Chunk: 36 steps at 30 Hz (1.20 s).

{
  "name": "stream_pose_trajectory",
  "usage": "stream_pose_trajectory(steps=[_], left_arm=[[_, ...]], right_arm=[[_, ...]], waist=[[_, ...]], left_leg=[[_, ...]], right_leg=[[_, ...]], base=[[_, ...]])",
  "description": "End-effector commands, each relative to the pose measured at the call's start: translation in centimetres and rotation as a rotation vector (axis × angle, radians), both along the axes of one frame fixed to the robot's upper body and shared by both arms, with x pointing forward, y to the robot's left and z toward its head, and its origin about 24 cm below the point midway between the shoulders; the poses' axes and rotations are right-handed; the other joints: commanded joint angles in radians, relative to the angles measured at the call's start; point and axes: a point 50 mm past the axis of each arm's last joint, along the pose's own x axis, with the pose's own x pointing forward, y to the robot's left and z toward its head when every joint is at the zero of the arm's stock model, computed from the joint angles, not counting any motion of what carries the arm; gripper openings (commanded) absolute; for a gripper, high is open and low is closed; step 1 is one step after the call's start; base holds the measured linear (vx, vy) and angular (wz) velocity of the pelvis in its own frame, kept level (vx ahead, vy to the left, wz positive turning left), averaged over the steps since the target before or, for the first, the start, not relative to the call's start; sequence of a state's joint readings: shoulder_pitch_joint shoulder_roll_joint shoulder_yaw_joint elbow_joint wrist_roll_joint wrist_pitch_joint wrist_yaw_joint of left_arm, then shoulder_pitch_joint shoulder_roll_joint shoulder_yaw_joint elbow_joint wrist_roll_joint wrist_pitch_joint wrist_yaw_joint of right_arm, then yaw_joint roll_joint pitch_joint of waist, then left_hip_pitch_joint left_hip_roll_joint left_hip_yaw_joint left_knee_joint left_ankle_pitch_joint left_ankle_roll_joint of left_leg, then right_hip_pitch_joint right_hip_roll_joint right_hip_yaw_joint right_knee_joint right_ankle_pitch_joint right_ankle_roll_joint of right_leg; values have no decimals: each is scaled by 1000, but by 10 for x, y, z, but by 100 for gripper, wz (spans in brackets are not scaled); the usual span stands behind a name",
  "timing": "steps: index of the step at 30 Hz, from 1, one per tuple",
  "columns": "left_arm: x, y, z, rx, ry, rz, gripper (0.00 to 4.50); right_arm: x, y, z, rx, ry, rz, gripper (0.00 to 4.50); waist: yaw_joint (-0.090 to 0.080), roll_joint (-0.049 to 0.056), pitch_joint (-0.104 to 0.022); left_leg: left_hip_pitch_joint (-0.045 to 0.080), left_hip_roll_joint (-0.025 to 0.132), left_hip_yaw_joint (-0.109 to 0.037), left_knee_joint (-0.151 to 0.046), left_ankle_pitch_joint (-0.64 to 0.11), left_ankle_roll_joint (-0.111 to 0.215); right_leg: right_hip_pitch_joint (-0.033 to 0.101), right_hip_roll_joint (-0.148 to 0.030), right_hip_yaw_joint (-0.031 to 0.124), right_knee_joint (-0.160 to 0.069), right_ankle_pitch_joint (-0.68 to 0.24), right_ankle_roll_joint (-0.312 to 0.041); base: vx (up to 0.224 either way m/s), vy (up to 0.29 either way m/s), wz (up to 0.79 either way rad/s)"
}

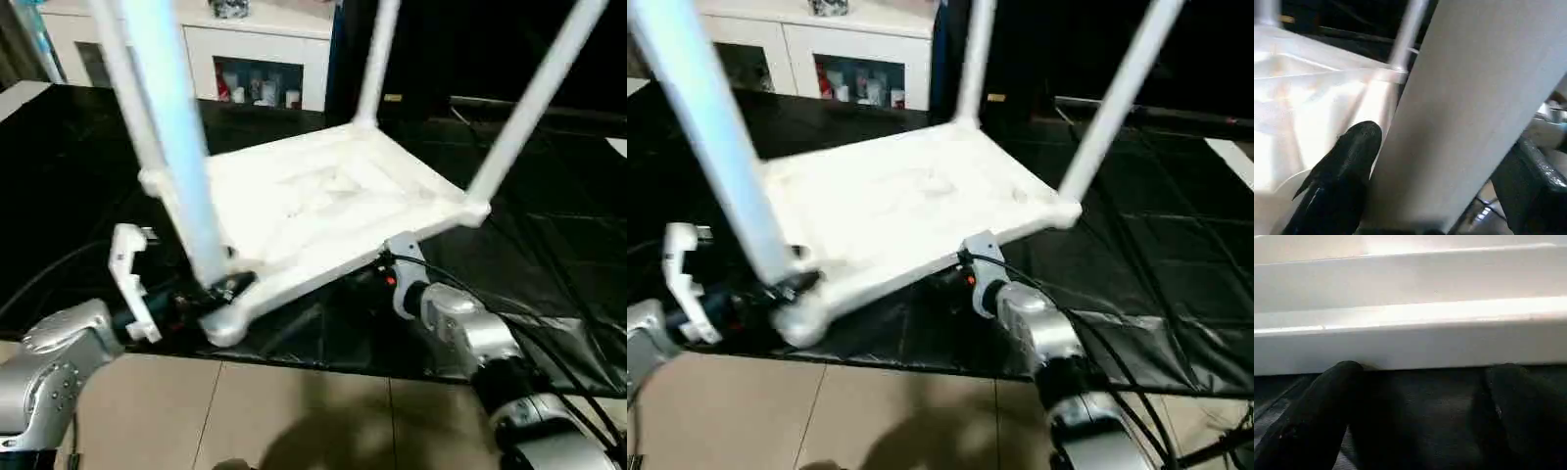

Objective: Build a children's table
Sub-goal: Rotate table base

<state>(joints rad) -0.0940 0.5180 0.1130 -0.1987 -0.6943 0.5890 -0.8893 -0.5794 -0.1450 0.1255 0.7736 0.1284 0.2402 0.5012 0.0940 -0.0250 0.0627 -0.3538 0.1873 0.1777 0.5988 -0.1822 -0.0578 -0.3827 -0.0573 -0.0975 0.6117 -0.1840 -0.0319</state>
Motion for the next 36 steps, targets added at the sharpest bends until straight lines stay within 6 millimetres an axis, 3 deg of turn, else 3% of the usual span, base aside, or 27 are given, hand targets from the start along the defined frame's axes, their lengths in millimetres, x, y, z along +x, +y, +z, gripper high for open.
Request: stream_pose_trajectory(steps=[1,2,4,9,14,15,19,22,23,26,31,36], left_arm=[[-2,-30,10,-56,-25,-134,376],[0,-37,11,-73,-27,-147,376],[1,-46,12,-93,-27,-165,376],[7,-74,13,-119,-39,-202,376],[18,-98,17,-155,-66,-195,376],[20,-104,19,-164,-72,-201,376],[32,-122,23,-167,-115,-160,376],[43,-122,23,-152,-142,-61,376],[46,-121,23,-148,-149,-35,376],[52,-121,26,-164,-174,5,376],[56,-116,27,-155,-207,50,376],[46,-96,21,-128,-170,-65,376]], right_arm=[[9,10,10,2,-42,10,450],[11,14,12,5,-46,16,450],[14,19,14,9,-50,27,450],[17,34,17,8,-58,67,450],[18,42,16,4,-64,84,450],[18,44,16,6,-63,86,450],[17,46,13,5,-61,90,450],[16,44,9,-1,-59,71,450],[16,43,9,-1,-58,66,450],[14,40,4,9,-49,50,450],[15,27,2,12,-58,0,450],[19,1,10,22,-109,-39,450]], waist=[[-2,23,-54],[-3,23,-53],[-11,19,-56],[-16,11,-60],[-26,12,-62],[-24,17,-63],[-25,16,-64],[-25,19,-62],[-28,15,-63],[-24,21,-64],[-19,21,-63],[-12,26,-64]], left_leg=[[18,51,-31,-87,-387,-70],[19,50,-29,-86,-381,-69],[5,51,-32,-88,-346,-66],[5,48,-26,-81,-300,-48],[-1,49,-25,-81,-267,-38],[5,48,-23,-77,-265,-36],[4,48,-21,-76,-256,-25],[3,48,-24,-77,-275,-23],[2,48,-25,-77,-276,-21],[9,49,-23,-74,-277,-18],[6,52,-24,-78,-282,-18],[10,51,-23,-77,-273,-14]], right_leg=[[27,-100,66,-93,-446,-135],[27,-99,68,-93,-440,-135],[39,-101,67,-85,-407,-139],[38,-100,69,-83,-373,-150],[44,-97,68,-75,-305,-169],[42,-97,68,-78,-297,-173],[43,-95,68,-78,-269,-186],[44,-97,66,-83,-305,-175],[46,-98,66,-84,-316,-168],[40,-98,67,-85,-309,-176],[42,-98,66,-81,-282,-191],[42,-98,66,-78,-270,-195]], base=[[0,0,0],[0,0,0],[0,0,0],[0,0,0],[0,0,0],[0,0,0],[0,0,0],[0,0,0],[0,0,0],[0,0,0],[0,0,0],[0,0,0]])
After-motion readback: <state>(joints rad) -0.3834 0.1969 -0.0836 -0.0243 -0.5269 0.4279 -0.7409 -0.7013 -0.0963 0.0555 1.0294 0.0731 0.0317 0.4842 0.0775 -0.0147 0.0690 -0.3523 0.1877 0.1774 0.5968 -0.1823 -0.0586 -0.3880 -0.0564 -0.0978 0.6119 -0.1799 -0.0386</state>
